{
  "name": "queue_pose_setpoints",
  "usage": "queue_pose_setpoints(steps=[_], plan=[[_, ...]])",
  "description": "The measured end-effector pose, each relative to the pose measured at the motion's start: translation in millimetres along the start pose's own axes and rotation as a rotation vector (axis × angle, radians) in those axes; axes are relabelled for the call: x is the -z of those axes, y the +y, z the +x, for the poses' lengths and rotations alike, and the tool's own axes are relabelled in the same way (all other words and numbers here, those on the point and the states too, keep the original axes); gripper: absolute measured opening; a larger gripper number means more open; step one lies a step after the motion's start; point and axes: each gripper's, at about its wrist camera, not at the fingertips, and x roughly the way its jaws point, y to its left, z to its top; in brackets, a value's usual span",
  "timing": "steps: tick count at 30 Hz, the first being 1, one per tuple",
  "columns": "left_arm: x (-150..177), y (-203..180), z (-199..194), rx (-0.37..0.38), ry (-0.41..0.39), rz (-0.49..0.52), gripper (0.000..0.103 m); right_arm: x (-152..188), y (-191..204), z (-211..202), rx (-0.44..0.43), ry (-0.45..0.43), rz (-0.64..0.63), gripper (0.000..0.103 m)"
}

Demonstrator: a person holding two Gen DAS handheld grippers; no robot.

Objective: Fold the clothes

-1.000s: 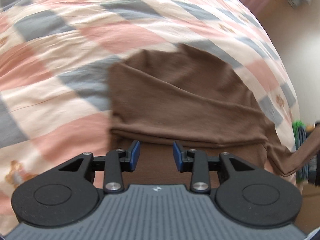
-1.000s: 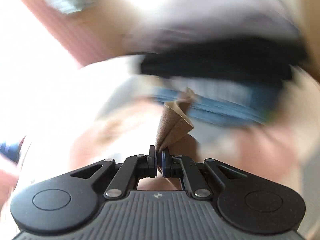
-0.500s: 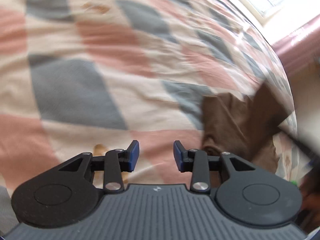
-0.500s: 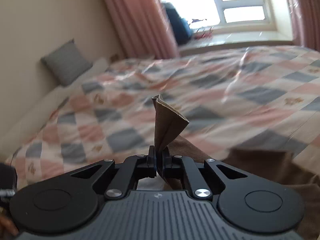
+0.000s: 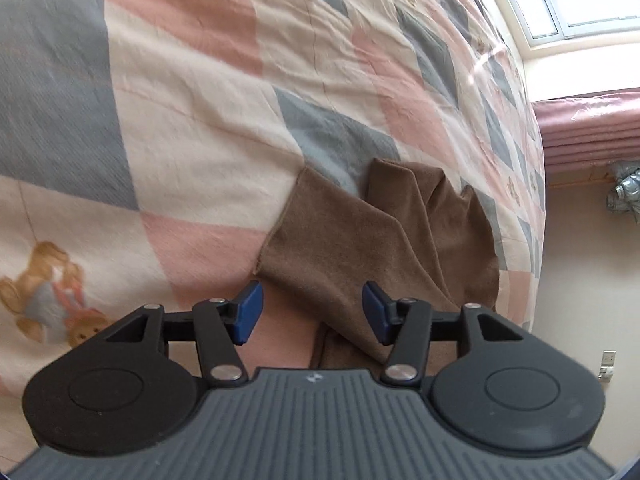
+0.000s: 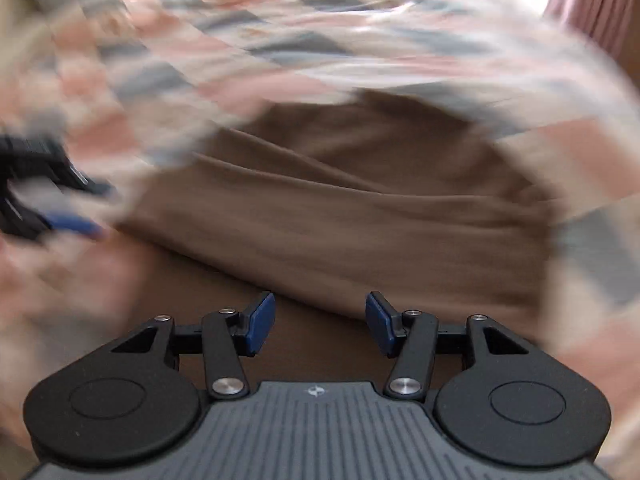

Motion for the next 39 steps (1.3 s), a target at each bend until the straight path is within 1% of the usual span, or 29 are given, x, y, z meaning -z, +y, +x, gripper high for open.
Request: queue_pose_setpoints(steps=[2,4,6,7,9,10,11,12,13,14,16,18,20,21,22,23,24,25,26,27,28,29,30,32,34,36,37,38,39], plan=[[3.0,1.3,4.1,-0.008,0.007,-0.016,0.052,17.3,-10.1,-1.4,0.158,-0.006,-0.128,0.053],[5.0,3.6,8.6,-0.019,0.009,-0.035,0.053,31.0,-22.2,0.7,0.252,-0.005,-0.21,0.052],[5.7,3.1,14.3,-0.024,0.002,-0.042,0.048,39.0,-34.6,7.0,0.291,0.004,-0.265,0.05],[5.9,2.0,16.8,-0.025,-0.001,-0.041,0.043,41.7,-38.8,11.5,0.299,0.004,-0.303,0.046],[6.3,-4.2,21.2,-0.029,-0.002,-0.023,0.03,46.1,-43.8,20.2,0.299,0.009,-0.384,0.043],[7.5,-8.1,22.4,-0.024,0.0,-0.009,0.016,47.7,-45.5,23.1,0.278,0.007,-0.415,0.038],[8.9,-12.5,22.9,-0.018,0.0,0.008,0.005,49.2,-47.0,23.8,0.254,-0.005,-0.441,0.028],[11.0,-18.2,21.4,-0.009,-0.005,0.028,0.004,49.6,-50.1,23.0,0.234,-0.018,-0.442,0.02],[13.2,-24.4,19.3,0.001,-0.013,0.052,0.004,49.8,-53.6,21.9,0.215,-0.03,-0.439,0.0],[15.6,-31.7,15.3,0.015,-0.026,0.086,0.004,49.3,-60.0,19.0,0.196,-0.046,-0.402,0.0],[21.4,-43.1,10.0,0.034,-0.034,0.139,0.004,48.8,-80.1,7.7,0.193,-0.083,-0.242,0.0],[27.4,-47.5,12.5,0.0,-0.024,0.17,0.004,53.1,-111.2,1.1,0.196,-0.067,-0.014,0.0],[31.3,-40.5,19.6,-0.066,-0.007,0.159,0.006,62.5,-140.4,6.9,0.194,0.002,0.184,0.001],[32.8,-36.4,22.0,-0.093,-0.002,0.149,0.008,67.2,-152.5,13.0,0.153,0.049,0.257,0.001],[33.1,-30.6,21.2,-0.101,-0.005,0.127,0.011,69.6,-161.7,15.4,0.108,0.07,0.324,0.001],[33.2,-26.1,19.8,-0.107,-0.009,0.111,0.013,71.6,-170.4,17.1,0.063,0.087,0.39,0.002],[32.9,-25.3,16.8,-0.108,-0.016,0.112,0.013,69.0,-176.8,15.9,0.016,0.08,0.432,0.003],[32.4,-25.3,14.4,-0.11,-0.022,0.115,0.012,62.5,-182.2,14.3,-0.013,0.069,0.466,0.007],[31.7,-27.6,13.3,-0.112,-0.023,0.128,0.012,53.6,-188.0,12.6,-0.033,0.049,0.501,0.02],[31.1,-29.6,12.5,-0.113,-0.024,0.138,0.012,42.7,-194.1,11.6,-0.052,0.022,0.539,0.027],[30.4,-30.8,12.3,-0.112,-0.026,0.141,0.012,30.3,-201.3,13.0,-0.079,-0.008,0.586,0.037],[29.8,-32.0,12.1,-0.111,-0.028,0.143,0.012,17.7,-208.6,14.8,-0.108,-0.038,0.634,0.038],[29.2,-32.9,12.2,-0.11,-0.032,0.143,0.012,4.8,-216.9,19.7,-0.14,-0.049,0.693,0.038],[28.7,-33.3,11.3,-0.107,-0.039,0.135,0.012,-19.4,-232.7,41.7,-0.204,-0.002,0.815,0.039],[28.8,-33.8,10.6,-0.102,-0.044,0.127,0.012,-37.5,-238.8,65.1,-0.229,0.08,0.891,0.039],[28.9,-33.9,10.3,-0.103,-0.044,0.126,0.012,-51.5,-239.5,85.2,-0.231,0.167,0.905,0.039],[28.9,-33.7,10.2,-0.103,-0.044,0.126,0.012,-57.6,-238.9,94.2,-0.229,0.201,0.893,0.015],[28.9,-33.0,10.4,-0.103,-0.045,0.125,0.012,-61.5,-238.3,100.0,-0.209,0.233,0.873,0.003],[28.9,-32.2,10.6,-0.102,-0.045,0.125,0.012,-64.8,-239.7,101.1,-0.18,0.245,0.858,0.003]])
